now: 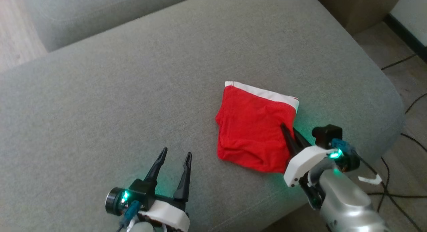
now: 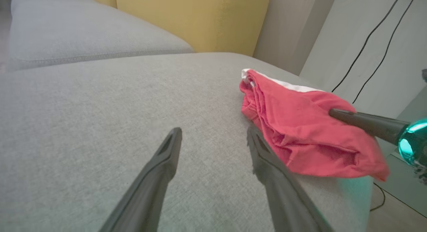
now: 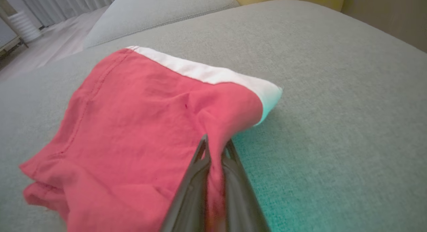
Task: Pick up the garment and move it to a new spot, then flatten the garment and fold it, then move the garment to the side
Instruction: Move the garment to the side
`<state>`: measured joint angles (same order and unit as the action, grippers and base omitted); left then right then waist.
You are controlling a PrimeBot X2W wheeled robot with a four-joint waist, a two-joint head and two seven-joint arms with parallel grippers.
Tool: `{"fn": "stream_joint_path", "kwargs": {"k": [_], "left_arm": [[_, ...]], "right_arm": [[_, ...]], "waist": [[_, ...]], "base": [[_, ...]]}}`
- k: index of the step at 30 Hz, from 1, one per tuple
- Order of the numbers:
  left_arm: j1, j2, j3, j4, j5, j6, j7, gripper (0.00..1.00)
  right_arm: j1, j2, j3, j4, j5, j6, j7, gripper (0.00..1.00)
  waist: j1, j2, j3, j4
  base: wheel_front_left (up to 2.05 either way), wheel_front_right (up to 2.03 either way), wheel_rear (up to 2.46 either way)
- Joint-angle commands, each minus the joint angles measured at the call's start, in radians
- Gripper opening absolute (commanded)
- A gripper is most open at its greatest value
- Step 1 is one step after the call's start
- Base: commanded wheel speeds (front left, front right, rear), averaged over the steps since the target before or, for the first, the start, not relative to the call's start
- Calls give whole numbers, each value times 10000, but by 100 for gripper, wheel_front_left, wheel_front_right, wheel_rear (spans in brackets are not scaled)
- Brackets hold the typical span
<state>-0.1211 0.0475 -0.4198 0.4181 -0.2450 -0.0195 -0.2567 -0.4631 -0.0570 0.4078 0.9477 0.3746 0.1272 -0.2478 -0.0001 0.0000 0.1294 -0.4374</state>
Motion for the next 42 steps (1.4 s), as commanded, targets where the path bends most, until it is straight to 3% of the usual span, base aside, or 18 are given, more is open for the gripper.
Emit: {"fn": "stream_joint_path", "kwargs": {"k": [1,8,15,21,26,28,33,42], "left_arm": [[-350,28,224,-119,108,-57,-51,100],[-437,28,104,39,310,-147,-51,100],[-690,28,130,85,519,-213,-51,100],[-941,28,292,-43,724,-246,-51,100],[-1059,28,459,-152,778,-228,-51,100],[-1087,28,520,-148,801,-228,-51,100],[-1124,28,717,-74,776,-165,-51,100],[-990,28,1116,-112,743,-5,-51,100]], "right_arm": [[-707,-26,68,-136,-392,35,-139,0],[-2147,-1103,-32,521,-1235,35,-135,0],[-3743,-2780,167,1507,-1879,35,131,0],[-4693,-4025,-744,2543,-2103,35,117,0],[-5117,-4625,-1644,2988,-2523,35,3,0],[-5224,-4708,-1949,3063,-2724,35,-32,100],[-5451,-4537,-2866,3118,-3031,35,-96,100],[-3958,-2479,-4349,-532,-3499,35,-137,100]], "waist": [[1,0,255,196],[1,0,755,1002],[1,0,1389,2096],[1,0,1859,2695],[1,0,2053,2830],[1,0,2100,2823],[1,0,2128,2668],[1,0,1512,2517]], "base": [[0,0,0],[0,0,0],[0,0,0],[0,0,0],[0,0,0],[0,0,0],[0,0,0],[0,0,0]]}}
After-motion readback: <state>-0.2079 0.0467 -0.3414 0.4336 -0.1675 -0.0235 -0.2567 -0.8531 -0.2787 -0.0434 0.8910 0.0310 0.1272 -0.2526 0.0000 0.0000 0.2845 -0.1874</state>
